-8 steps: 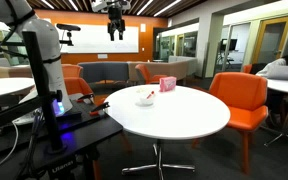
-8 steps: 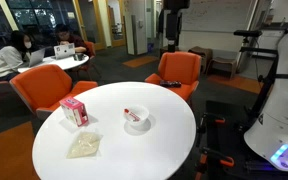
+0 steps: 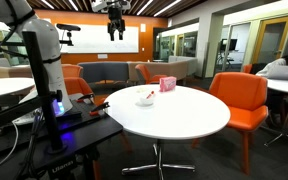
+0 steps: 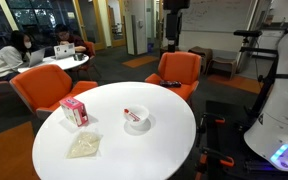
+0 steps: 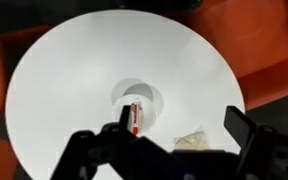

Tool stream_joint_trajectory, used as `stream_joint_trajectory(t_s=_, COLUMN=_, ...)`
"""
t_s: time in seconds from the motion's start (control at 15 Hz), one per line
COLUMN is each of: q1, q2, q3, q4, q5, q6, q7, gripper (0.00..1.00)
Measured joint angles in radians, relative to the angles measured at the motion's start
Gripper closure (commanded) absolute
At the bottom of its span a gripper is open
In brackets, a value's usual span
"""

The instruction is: Take the marker out of the bowl and put it on the table

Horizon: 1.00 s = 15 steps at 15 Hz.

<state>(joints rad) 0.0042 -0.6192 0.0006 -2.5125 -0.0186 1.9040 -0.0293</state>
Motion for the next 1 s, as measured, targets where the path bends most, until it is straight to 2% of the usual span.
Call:
stream_joint_trajectory(t_s=0.47, q1=-0.001, q2=0.02, q3=-0.001, q4=-0.001, q5=0.0, q6=0.031, q7=0.0, gripper=0.0)
stream_joint_trajectory(t_s=1.0, q1=-0.023, q2=0.301, q3=-0.025, q4=0.011, q5=-0.017, q6=0.286, q7=-0.004, gripper=0.0)
